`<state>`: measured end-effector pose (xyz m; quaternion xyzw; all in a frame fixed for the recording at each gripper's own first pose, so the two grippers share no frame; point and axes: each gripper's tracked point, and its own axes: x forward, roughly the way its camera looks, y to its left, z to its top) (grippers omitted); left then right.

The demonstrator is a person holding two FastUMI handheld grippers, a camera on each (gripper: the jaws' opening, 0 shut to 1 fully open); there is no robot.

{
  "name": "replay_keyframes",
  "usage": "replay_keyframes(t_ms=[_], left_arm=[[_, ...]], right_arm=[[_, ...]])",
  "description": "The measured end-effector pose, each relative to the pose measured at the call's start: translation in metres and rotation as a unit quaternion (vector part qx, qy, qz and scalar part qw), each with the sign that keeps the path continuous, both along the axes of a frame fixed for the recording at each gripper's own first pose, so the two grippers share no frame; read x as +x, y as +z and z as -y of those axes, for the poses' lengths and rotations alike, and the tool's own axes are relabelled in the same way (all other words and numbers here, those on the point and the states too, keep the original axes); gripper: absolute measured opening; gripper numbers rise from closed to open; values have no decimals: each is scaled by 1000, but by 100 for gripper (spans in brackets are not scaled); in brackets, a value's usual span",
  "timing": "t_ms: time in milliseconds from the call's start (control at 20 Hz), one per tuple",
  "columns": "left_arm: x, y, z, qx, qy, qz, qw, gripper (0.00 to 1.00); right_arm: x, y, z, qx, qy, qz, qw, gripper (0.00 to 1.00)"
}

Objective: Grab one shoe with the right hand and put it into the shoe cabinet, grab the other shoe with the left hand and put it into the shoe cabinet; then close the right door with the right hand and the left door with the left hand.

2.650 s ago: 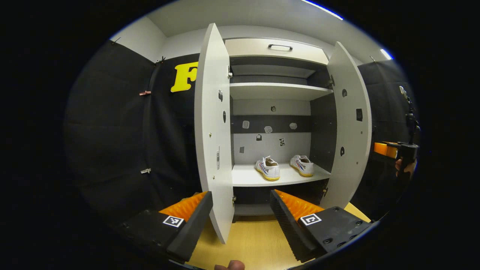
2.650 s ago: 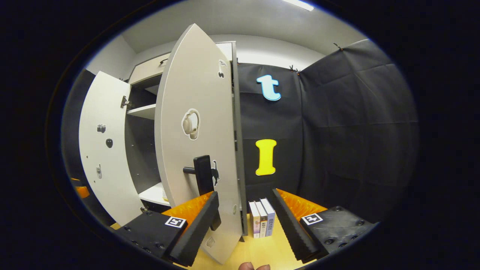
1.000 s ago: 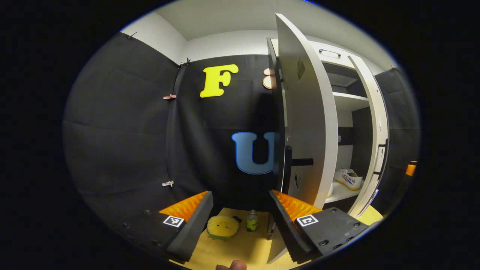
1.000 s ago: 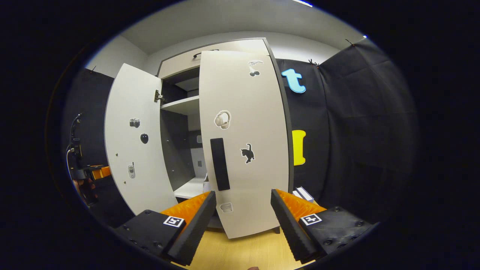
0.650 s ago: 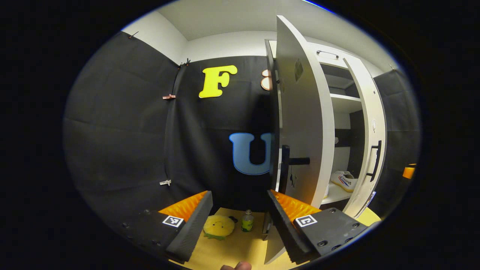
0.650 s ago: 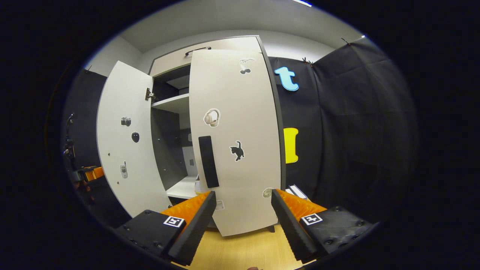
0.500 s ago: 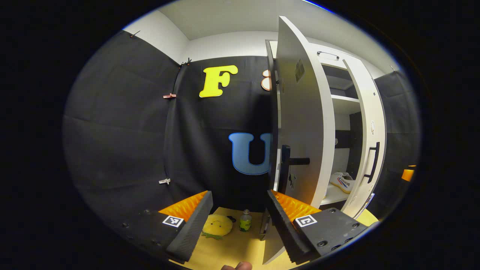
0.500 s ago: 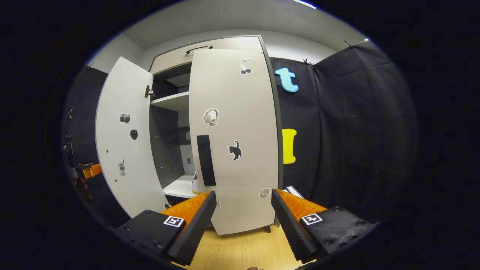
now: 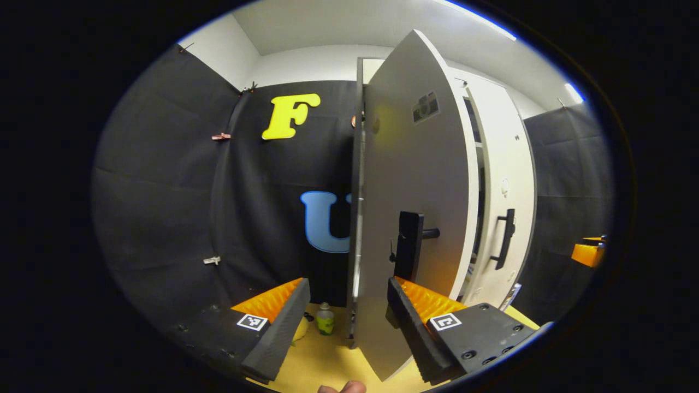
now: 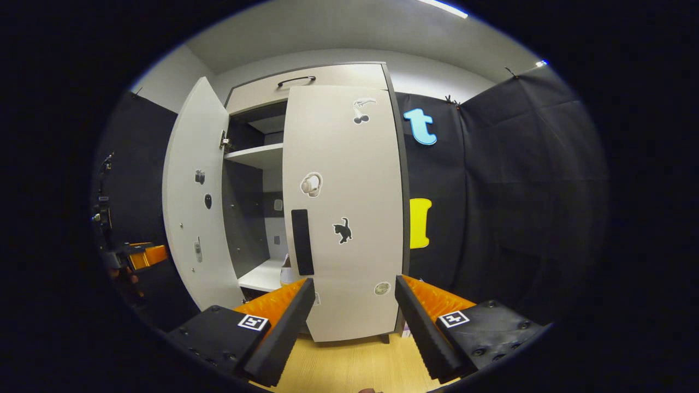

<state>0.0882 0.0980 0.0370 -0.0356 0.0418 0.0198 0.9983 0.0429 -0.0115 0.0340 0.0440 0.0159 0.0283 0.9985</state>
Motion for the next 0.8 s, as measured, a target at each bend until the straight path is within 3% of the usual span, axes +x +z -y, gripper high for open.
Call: replay_keyframes(t_ms=[300, 500, 800], left_arm=[[12, 3, 85, -11, -85, -2, 996, 94], [-1, 11, 105, -4, -81, 11, 997, 94], [-22, 4, 97, -9, -68, -4, 998, 97]], right_arm=[[-12, 1, 5, -8, 2, -2, 1000, 97], [-21, 4, 12, 2, 0, -4, 1000, 97], [-19, 0, 8, -2, 4, -8, 1000, 97]])
